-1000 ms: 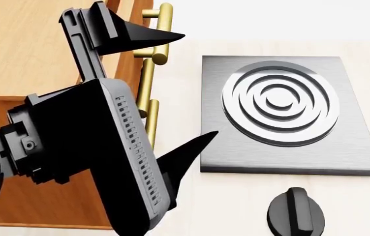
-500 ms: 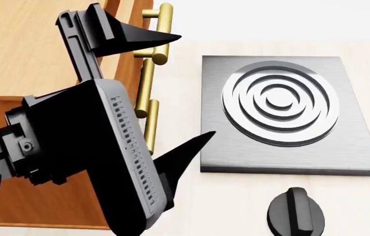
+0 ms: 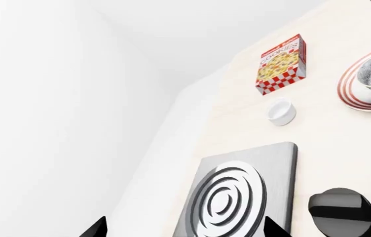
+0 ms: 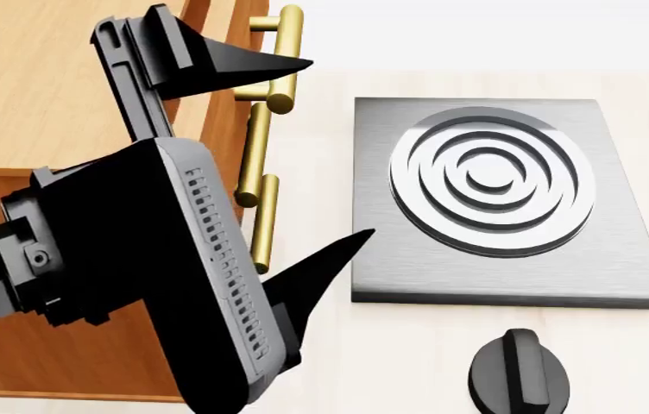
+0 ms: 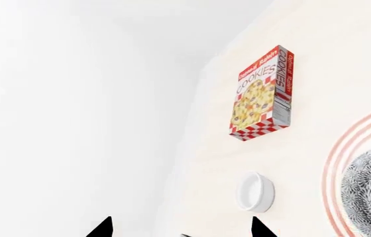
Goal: Pick the akita bowl on the wooden cabinet and place it on the plate.
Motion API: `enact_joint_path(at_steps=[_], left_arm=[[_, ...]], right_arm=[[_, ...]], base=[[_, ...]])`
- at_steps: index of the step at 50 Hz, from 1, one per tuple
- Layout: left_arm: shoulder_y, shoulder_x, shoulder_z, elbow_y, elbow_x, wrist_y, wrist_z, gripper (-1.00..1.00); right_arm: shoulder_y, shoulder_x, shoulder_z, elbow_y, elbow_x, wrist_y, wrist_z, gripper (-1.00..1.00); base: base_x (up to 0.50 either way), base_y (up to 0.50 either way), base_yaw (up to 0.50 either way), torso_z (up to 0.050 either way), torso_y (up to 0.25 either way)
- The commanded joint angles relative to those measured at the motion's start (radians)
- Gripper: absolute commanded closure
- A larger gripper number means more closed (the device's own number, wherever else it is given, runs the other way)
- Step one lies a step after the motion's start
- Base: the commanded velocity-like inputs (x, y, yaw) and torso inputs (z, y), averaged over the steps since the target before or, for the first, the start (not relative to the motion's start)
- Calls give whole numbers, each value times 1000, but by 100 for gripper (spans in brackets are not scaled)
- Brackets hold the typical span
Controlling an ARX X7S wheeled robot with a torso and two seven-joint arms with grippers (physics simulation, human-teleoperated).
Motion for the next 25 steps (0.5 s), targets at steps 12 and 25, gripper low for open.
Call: enact_joint_path(at_steps=[12, 25], left_arm=[[0, -15, -9, 15, -11, -5, -8, -100], [20, -33, -11, 22, -7, 11, -13, -100]], right_arm=[[121, 145, 23, -291, -18, 49, 137, -100], [276, 239, -31, -404, -7, 81, 230, -100]], base=[[0, 0, 0, 0, 0], [0, 0, 0, 0, 0]])
